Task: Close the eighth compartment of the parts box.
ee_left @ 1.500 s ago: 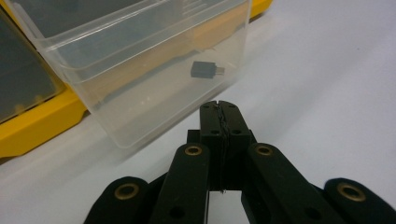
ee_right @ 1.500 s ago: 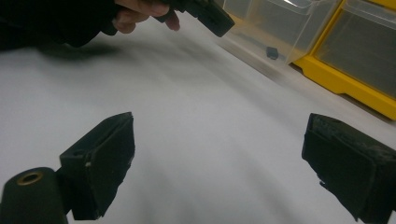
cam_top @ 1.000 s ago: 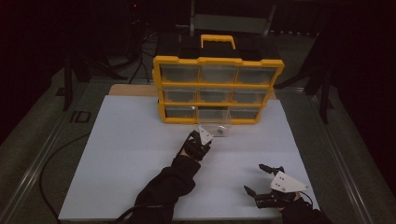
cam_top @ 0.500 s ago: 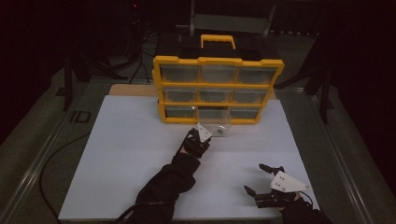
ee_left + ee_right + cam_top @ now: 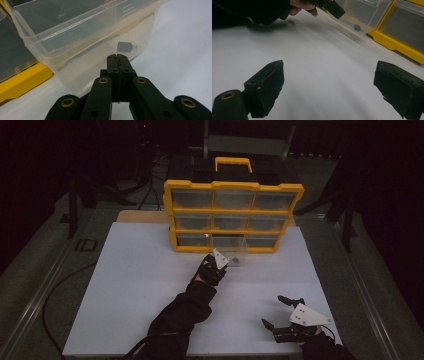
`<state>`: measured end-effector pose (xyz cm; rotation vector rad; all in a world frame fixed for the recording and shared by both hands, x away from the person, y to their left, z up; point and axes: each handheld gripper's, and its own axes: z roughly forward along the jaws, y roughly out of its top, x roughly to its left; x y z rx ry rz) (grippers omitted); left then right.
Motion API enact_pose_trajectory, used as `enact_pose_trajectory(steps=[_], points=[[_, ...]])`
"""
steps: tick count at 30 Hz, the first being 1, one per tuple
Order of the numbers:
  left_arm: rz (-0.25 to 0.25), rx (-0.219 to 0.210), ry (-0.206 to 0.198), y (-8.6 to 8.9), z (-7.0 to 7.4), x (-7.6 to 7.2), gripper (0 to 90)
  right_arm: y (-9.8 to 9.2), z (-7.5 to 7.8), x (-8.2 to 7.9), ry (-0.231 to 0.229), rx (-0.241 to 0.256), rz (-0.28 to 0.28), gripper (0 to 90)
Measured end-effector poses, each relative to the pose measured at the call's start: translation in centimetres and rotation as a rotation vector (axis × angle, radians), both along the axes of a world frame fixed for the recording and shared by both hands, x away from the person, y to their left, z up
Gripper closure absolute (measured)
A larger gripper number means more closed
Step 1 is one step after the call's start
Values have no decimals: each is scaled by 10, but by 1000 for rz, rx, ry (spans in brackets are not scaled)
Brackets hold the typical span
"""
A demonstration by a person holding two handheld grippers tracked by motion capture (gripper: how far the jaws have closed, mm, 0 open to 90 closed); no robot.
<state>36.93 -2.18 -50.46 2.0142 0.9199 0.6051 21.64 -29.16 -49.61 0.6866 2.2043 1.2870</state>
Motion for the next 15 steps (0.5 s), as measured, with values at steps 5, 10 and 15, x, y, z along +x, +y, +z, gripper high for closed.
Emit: enact_pose_trajectory(steps=[5, 10, 15], points=[[-3, -5, 2, -1, 1, 1, 891, 0, 0, 0, 1, 2, -1, 94], [-6, -5, 3, -2, 2, 3, 891, 0, 0, 0, 3, 3, -4, 94], [1, -6, 7, -1, 3, 6, 891, 0, 0, 0, 5, 3, -9, 94]])
